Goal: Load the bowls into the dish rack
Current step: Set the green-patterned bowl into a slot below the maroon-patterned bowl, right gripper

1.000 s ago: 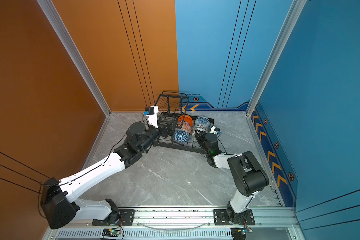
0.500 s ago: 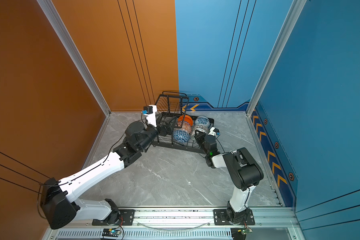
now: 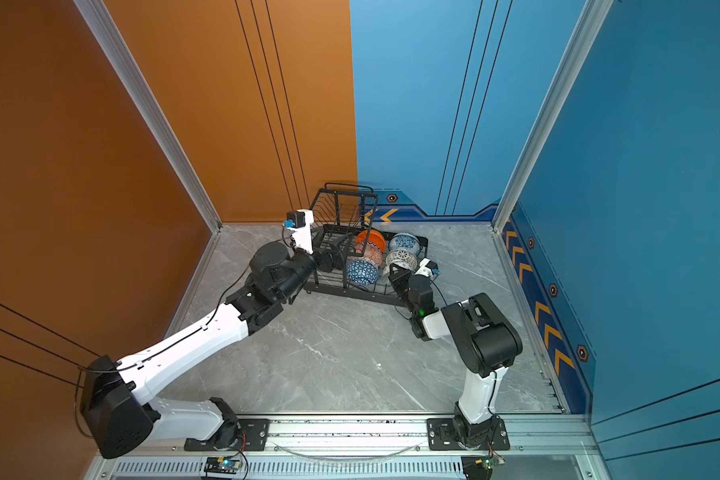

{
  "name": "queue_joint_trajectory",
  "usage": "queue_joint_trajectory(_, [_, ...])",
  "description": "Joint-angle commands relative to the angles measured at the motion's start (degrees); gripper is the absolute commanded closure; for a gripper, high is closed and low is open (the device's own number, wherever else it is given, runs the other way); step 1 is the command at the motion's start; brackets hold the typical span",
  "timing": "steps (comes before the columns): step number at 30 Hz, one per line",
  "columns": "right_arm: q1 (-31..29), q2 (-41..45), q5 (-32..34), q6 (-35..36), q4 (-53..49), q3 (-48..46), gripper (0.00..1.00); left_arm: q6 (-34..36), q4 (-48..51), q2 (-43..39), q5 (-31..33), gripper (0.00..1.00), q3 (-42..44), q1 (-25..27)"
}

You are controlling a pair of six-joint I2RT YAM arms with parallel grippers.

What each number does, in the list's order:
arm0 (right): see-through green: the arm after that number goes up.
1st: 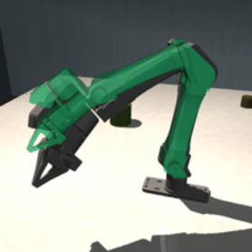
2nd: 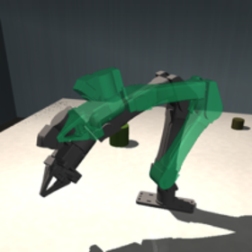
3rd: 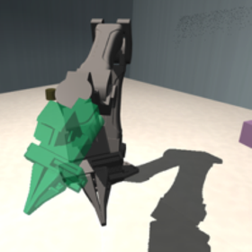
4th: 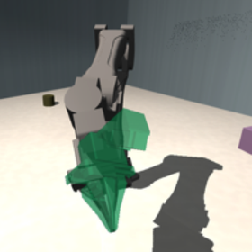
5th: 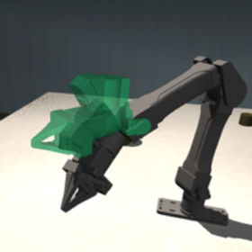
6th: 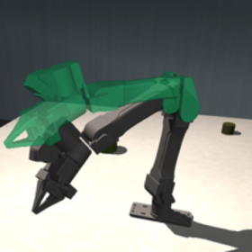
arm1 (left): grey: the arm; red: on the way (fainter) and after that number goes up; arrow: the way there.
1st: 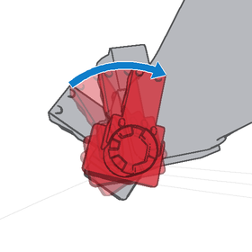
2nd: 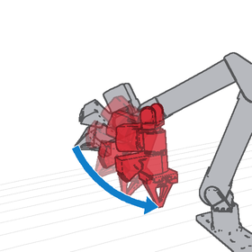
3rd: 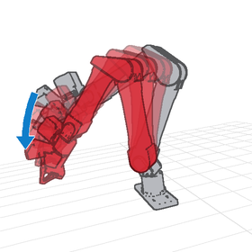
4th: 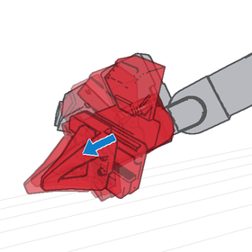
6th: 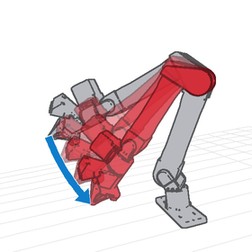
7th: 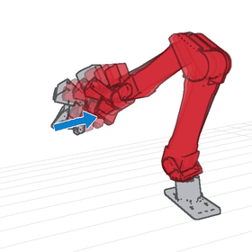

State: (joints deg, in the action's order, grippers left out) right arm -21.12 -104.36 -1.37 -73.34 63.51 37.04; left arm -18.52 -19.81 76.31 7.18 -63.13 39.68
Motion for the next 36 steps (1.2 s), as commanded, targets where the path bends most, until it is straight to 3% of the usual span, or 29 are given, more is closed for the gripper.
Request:
queue_joint_trajectory(1, [0.4, 0.3, 1.8, 0.3, 1.6, -0.8, 1.00, -0.4, -0.1, 0.3, -1.2, 0.02, -0.5, -0.5])
queue_joint_trajectory(10, [-0.9, 5.1, 5.1, -1.1, -6.2, -1.8, 1.00, -0.4, -0.1, 0.3, -1.3, 0.02, -0.6, -0.4])
queue_joint_trajectory(18, [-4.3, 11.6, 11.4, -2.4, -25.8, 2.2, 1.00, -0.9, -0.1, -0.2, -1.4, 0.02, -0.3, -0.1])
queue_joint_trajectory(28, [-4.5, 9.0, 11.3, -5.2, -28.9, 5.7, 0.93, -0.5, -0.1, -2.3, -0.7, 0.02, 1.0, -0.1])
queue_joint_trajectory(36, [-4.6, 7.4, 10.7, -6.2, -30.1, 7.2, 0.80, -0.5, -0.1, -3.2, -0.5, 0.02, 1.8, 0.0])
